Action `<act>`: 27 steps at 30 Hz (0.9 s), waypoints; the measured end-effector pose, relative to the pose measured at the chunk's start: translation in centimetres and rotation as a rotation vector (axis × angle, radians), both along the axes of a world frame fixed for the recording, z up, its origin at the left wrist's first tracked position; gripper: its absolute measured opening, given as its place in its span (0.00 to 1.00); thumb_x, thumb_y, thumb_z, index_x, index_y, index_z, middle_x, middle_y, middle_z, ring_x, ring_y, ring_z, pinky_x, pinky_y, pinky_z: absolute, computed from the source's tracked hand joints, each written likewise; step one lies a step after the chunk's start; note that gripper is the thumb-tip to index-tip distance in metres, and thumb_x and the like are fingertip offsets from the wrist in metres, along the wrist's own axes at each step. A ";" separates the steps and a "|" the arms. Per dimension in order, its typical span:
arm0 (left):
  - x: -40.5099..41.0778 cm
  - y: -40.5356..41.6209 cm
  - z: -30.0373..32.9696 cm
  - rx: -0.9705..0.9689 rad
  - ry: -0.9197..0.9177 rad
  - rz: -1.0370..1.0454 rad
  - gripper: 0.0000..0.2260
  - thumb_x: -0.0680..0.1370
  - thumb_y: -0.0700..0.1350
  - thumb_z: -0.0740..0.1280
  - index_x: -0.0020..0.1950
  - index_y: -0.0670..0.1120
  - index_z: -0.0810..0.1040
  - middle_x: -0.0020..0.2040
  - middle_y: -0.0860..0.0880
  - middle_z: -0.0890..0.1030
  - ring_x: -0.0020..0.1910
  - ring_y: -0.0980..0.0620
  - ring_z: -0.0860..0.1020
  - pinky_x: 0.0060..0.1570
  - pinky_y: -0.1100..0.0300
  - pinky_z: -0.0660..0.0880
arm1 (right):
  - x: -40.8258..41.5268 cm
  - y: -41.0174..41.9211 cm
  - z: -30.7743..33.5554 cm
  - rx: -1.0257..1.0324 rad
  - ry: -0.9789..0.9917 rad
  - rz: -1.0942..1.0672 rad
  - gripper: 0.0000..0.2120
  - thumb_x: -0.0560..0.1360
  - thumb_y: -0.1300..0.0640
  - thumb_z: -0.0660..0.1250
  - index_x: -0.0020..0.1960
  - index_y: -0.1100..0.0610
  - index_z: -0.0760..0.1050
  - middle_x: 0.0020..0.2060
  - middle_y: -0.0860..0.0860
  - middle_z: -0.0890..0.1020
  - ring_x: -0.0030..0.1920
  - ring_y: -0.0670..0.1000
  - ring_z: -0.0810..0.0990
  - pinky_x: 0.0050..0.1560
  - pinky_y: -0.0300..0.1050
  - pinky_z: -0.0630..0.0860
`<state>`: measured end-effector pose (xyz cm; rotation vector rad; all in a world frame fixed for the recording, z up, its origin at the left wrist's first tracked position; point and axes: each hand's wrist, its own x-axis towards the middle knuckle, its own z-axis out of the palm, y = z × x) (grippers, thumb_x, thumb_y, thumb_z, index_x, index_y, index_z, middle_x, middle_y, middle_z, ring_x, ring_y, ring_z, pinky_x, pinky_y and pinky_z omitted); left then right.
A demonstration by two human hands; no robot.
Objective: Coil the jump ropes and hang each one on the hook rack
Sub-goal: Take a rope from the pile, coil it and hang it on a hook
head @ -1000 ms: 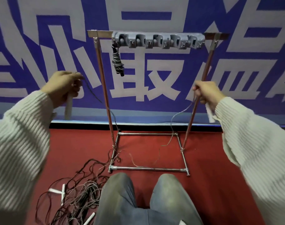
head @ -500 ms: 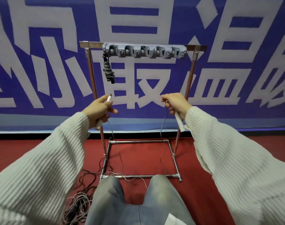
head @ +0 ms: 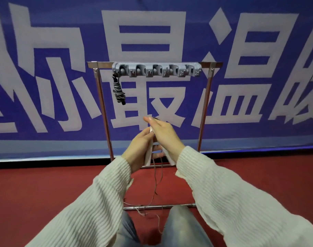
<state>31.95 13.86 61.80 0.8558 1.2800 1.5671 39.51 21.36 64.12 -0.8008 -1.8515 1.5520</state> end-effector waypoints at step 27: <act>-2.6 -3.3 2.6 -0.310 0.283 -0.144 0.17 0.86 0.55 0.57 0.52 0.42 0.75 0.34 0.48 0.72 0.27 0.54 0.65 0.28 0.60 0.59 | 2.0 2.4 -1.6 0.259 -0.135 0.370 0.14 0.80 0.68 0.61 0.62 0.59 0.75 0.41 0.55 0.82 0.37 0.49 0.81 0.46 0.44 0.79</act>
